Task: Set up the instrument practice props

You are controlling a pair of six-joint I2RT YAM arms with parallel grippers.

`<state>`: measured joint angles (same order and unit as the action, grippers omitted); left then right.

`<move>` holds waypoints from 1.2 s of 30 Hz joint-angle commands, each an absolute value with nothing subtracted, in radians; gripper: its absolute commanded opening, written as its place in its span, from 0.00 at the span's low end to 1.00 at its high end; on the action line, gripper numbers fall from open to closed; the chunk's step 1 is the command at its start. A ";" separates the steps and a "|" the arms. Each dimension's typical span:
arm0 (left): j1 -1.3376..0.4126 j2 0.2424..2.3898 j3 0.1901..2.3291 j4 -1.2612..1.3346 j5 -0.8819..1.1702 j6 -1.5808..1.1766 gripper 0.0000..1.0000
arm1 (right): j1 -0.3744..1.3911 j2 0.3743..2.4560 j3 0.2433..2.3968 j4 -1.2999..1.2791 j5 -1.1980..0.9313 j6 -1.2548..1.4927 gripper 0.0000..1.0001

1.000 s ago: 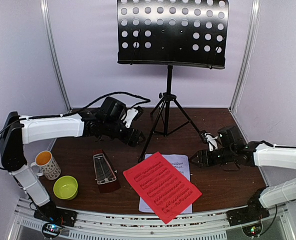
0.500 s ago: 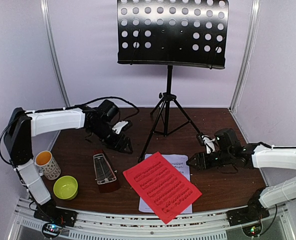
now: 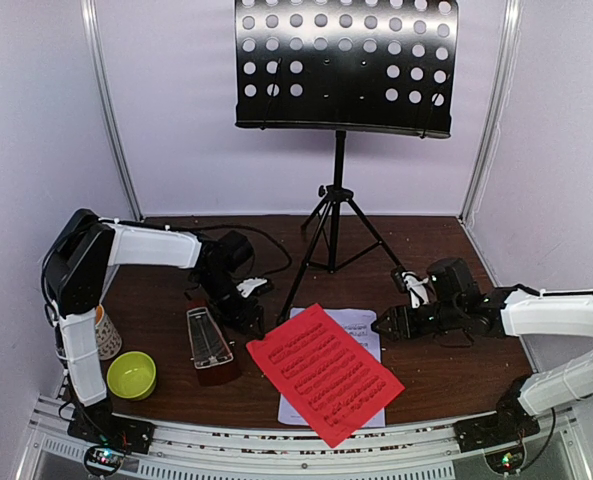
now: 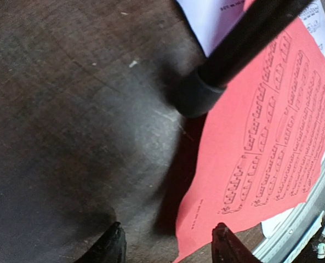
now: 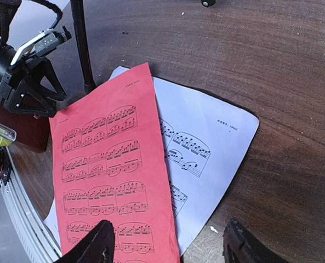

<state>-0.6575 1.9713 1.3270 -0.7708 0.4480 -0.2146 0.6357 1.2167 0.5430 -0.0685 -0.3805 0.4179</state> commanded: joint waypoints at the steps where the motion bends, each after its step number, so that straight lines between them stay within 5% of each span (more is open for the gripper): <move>1: -0.658 1.973 1.297 -0.726 0.535 -0.178 0.54 | 0.643 1.224 0.549 -0.049 -0.364 0.414 0.68; 10: -0.659 2.008 1.241 -0.680 0.559 -0.177 0.41 | 0.642 1.216 0.604 -0.135 -0.334 0.356 0.69; 21: -0.668 1.952 1.265 -0.665 0.491 -0.185 0.00 | 0.642 1.220 0.606 -0.123 -0.348 0.360 0.70; 36: -0.853 1.778 1.318 -0.725 0.111 -0.053 0.00 | 0.641 1.081 0.603 -0.109 -0.290 0.290 0.90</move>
<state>-0.7895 1.8149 1.2770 -0.6926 0.2729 -0.1219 0.6357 1.1316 0.5888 -0.1246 -0.3248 0.3267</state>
